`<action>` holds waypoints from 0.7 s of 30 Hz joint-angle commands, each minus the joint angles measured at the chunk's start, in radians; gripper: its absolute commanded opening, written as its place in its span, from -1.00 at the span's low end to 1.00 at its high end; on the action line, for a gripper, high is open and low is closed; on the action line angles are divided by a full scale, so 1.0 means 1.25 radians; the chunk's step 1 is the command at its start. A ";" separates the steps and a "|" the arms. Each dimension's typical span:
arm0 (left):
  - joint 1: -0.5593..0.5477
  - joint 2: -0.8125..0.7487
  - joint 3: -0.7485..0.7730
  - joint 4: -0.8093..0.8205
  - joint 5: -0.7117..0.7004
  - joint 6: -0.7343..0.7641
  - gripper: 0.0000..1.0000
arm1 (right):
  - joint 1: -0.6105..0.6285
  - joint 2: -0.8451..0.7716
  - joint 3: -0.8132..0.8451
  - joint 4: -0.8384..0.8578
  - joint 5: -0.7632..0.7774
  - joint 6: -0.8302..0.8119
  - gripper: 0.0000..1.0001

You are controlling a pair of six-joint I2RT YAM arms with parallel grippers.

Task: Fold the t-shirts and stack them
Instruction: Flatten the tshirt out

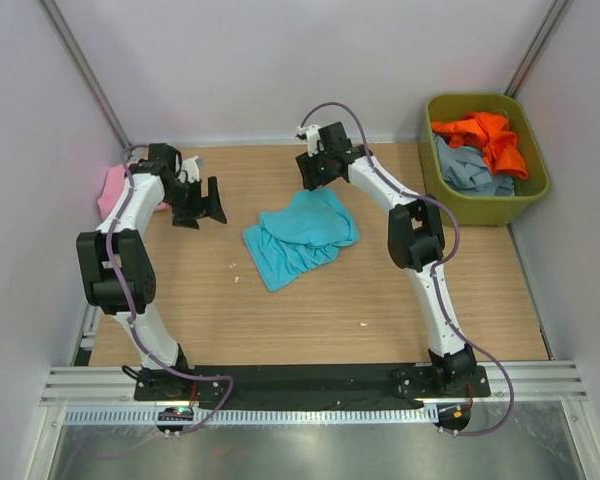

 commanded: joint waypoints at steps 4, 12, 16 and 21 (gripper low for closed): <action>-0.002 0.003 0.001 -0.015 -0.013 0.018 0.75 | -0.010 0.022 0.021 -0.011 -0.002 -0.005 0.18; -0.002 0.022 0.003 -0.001 -0.009 0.001 0.75 | -0.002 0.013 -0.013 -0.038 -0.007 -0.026 0.13; -0.001 0.022 0.005 0.001 -0.009 -0.002 0.75 | -0.002 0.007 -0.035 -0.049 -0.011 -0.038 -0.01; -0.002 0.009 -0.005 0.005 -0.015 -0.001 0.75 | -0.002 -0.001 -0.048 -0.052 -0.020 -0.042 -0.21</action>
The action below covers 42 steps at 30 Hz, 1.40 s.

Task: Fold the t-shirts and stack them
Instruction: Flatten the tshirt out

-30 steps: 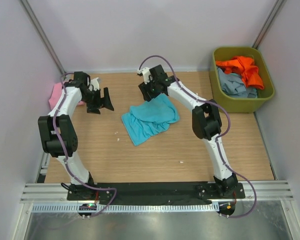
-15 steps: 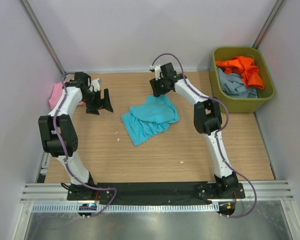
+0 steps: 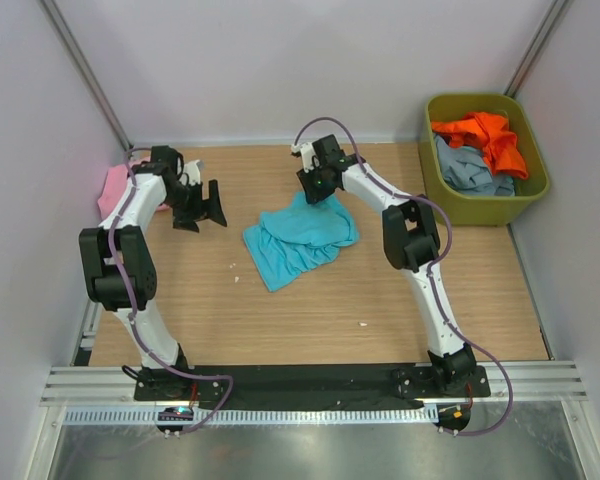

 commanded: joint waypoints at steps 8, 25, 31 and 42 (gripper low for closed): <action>-0.002 -0.046 -0.042 0.043 -0.011 -0.002 0.75 | 0.012 -0.123 0.038 -0.001 0.026 -0.065 -0.83; 0.091 -0.102 0.046 0.118 0.027 -0.097 0.75 | 0.205 -0.534 0.021 0.150 0.085 -0.262 -0.91; 0.093 -0.091 0.052 0.150 0.040 -0.116 0.75 | 0.206 -0.692 -0.130 0.121 0.130 -0.281 -0.92; 0.093 -0.005 0.125 0.134 0.074 -0.144 0.75 | 0.073 -0.842 -0.537 0.080 0.303 -0.199 -0.97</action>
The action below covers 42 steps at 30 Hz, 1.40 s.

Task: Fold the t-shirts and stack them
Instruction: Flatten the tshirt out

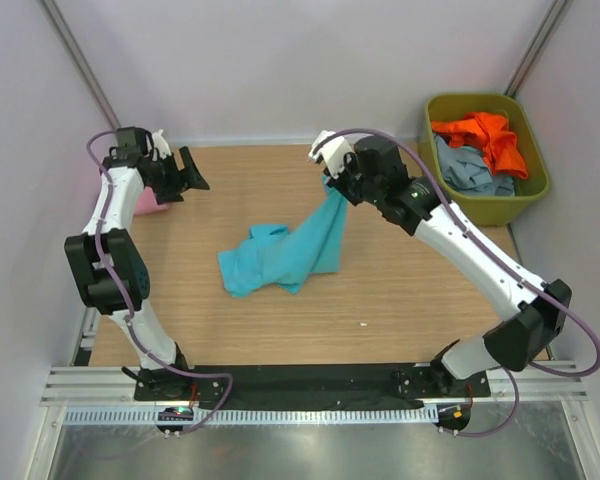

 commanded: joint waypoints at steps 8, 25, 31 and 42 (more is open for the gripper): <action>0.000 0.028 0.043 0.001 0.037 -0.013 0.74 | -0.208 0.167 0.096 -0.036 0.119 0.261 0.37; -0.198 0.238 0.081 -0.107 0.177 0.045 0.36 | -0.195 0.343 0.213 -0.058 -0.055 0.328 0.45; -0.208 0.292 0.065 -0.111 0.181 0.038 0.28 | -0.195 0.310 0.077 -0.050 -0.044 0.307 0.45; -0.267 0.312 0.021 -0.093 0.183 0.025 -0.01 | -0.219 0.372 0.051 -0.052 -0.084 0.377 0.45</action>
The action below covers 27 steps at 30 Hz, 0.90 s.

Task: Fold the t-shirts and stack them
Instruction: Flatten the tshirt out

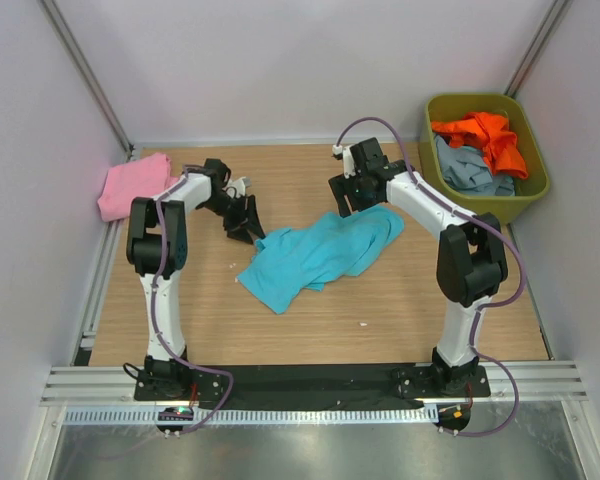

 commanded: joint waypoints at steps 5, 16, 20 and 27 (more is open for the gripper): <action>-0.083 0.006 -0.023 0.011 0.027 -0.009 -0.11 | -0.030 0.021 0.047 0.013 -0.017 0.035 0.45; -0.070 -0.043 0.018 -0.008 -0.027 0.009 -1.00 | -0.055 -0.008 -0.087 0.008 -0.055 0.063 0.39; -0.065 -0.081 0.011 -0.020 -0.054 0.036 -1.00 | -0.057 0.012 -0.120 0.017 -0.061 0.085 0.38; -0.058 -0.154 -0.023 -0.011 -0.083 0.056 -1.00 | -0.066 0.104 -0.041 0.030 -0.076 0.099 -0.56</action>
